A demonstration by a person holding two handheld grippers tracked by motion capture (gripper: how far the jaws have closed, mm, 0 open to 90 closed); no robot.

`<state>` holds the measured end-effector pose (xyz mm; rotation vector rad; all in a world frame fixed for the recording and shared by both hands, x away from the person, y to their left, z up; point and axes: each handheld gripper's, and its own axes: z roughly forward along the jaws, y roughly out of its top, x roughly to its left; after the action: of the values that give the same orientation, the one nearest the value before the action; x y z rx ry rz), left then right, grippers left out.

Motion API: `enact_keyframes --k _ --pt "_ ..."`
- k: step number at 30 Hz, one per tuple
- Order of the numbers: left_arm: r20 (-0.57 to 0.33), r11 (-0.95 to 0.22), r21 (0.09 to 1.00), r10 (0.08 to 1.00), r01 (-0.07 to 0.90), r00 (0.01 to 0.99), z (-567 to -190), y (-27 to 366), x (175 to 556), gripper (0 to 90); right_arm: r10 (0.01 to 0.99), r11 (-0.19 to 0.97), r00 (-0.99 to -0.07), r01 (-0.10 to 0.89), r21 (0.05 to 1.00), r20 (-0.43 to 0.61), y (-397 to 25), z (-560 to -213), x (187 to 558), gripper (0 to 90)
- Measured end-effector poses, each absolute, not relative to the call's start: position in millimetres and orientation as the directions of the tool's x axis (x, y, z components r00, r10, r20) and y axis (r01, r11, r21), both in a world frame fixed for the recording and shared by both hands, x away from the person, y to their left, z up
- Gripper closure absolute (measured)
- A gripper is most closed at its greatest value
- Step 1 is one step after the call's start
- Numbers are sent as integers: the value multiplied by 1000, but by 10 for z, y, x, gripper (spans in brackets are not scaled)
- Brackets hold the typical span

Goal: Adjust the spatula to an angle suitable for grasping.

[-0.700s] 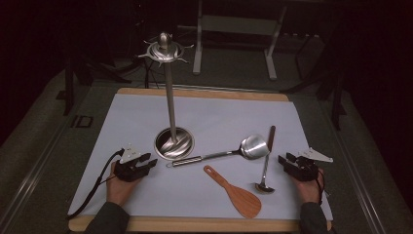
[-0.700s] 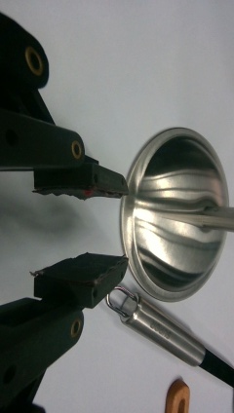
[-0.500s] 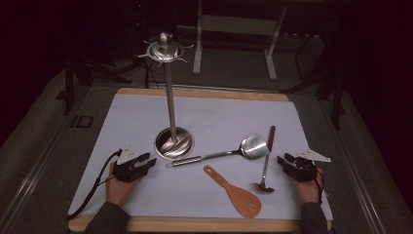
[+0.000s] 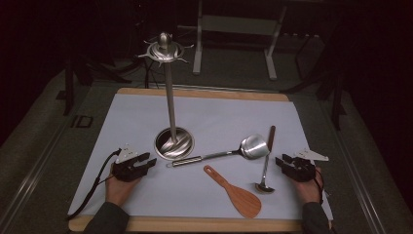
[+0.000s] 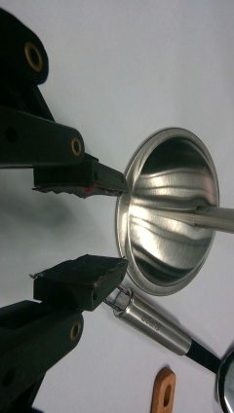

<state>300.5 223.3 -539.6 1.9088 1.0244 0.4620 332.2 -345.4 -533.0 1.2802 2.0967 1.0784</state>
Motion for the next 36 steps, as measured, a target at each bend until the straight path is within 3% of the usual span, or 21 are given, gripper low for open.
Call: enact_keyframes --k 8,18,24,29,36 --pt "-85 -257 840 807 477 584 -5397 2236 3011 581 845 390 -533 546 741 -51 -3335 -5236 3330 629" --pt "-87 -255 838 810 482 580 -5397 2236 3013 568 757 536 -647 530 657 -96 -3046 -4975 3464 517" --pt "-92 -252 836 811 487 578 -5397 2239 3017 563 711 579 -696 498 645 -101 -2904 -4891 3524 530" --pt "-92 -252 836 811 487 578 -5397 2239 3017 563 635 636 -767 449 628 -94 -2697 -4748 3591 612" --pt "-94 -251 836 811 488 578 -5398 2240 3019 560 537 721 -834 377 581 -125 -2383 -4640 3656 643"
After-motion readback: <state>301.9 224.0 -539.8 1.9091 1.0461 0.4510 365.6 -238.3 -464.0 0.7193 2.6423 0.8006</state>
